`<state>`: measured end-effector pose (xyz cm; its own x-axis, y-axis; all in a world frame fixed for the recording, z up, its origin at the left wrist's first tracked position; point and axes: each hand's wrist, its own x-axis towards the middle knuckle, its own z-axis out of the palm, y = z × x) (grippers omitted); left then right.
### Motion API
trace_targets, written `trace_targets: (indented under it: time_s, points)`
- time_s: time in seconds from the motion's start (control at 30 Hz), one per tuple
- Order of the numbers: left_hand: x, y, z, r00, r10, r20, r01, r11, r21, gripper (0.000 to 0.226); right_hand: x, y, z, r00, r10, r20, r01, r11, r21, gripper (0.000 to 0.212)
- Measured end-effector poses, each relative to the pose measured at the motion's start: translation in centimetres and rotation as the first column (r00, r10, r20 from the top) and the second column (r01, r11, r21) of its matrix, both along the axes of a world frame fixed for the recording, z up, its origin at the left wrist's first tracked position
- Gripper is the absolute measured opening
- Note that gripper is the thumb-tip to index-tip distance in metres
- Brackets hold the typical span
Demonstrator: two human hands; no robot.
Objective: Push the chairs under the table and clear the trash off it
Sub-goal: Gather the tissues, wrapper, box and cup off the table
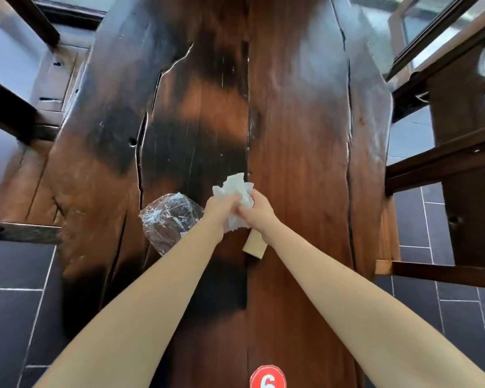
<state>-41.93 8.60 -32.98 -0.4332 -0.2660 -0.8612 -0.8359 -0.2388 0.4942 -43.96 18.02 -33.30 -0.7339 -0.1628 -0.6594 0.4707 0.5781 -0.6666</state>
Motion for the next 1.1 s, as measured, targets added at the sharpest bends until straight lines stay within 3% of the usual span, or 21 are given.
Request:
trace_targets:
  time_s: [0.17,0.23,0.33,0.47,0.63,0.73,0.8,0.9,1.0,1.1]
  points:
    - [4.7,1.1,3.5,0.969,0.041,-0.244,0.016,0.974,0.225,0.037,3.8,4.7,4.6,0.99,-0.098,0.104,0.126,0.938,-0.323,0.038]
    - [6.7,1.8,5.2,0.953,0.028,-0.302,0.058,0.961,0.271,0.042,6.2,7.0,6.2,0.977,-0.164,0.135,0.203,0.907,-0.368,0.034]
    - [9.8,3.7,6.6,0.916,-0.078,-0.394,0.204,0.936,0.288,0.044,10.3,10.2,7.6,0.936,-0.32,0.15,0.353,0.867,-0.352,0.026]
    - [13.4,7.3,7.5,0.872,-0.222,-0.436,0.367,0.886,0.283,0.033,15.8,14.5,8.0,0.794,-0.587,0.157,0.605,0.734,-0.309,0.027]
    - [17.8,11.6,7.2,0.816,-0.387,-0.429,0.505,0.839,0.204,0.036,21.8,19.3,7.3,0.672,-0.723,0.162,0.734,0.619,-0.279,0.026]
    - [19.9,14.6,7.4,0.78,-0.459,-0.425,0.569,0.803,0.176,0.027,24.3,22.5,5.7,0.519,-0.836,0.181,0.848,0.476,-0.232,0.032]
    - [20.7,16.7,6.6,0.781,-0.488,-0.39,0.58,0.798,0.163,0.022,26.2,25.1,5.3,0.454,-0.89,0.043,0.877,0.439,-0.194,0.037]
    - [21.1,21.0,5.1,0.792,-0.529,-0.304,0.589,0.793,0.155,0.024,28.8,29.1,5.5,0.539,-0.825,-0.171,0.788,0.565,-0.244,0.03]
    - [22.3,27.2,4.2,0.782,-0.59,-0.2,0.622,0.759,0.191,0.015,31.2,32.6,4.3,0.716,-0.698,-0.03,0.655,0.685,-0.32,0.028]
    - [24.2,33.9,1.5,0.698,-0.692,-0.186,0.716,0.666,0.211,0.039,34.1,36.6,1.0,0.673,-0.729,0.126,0.715,0.596,-0.366,0.029]
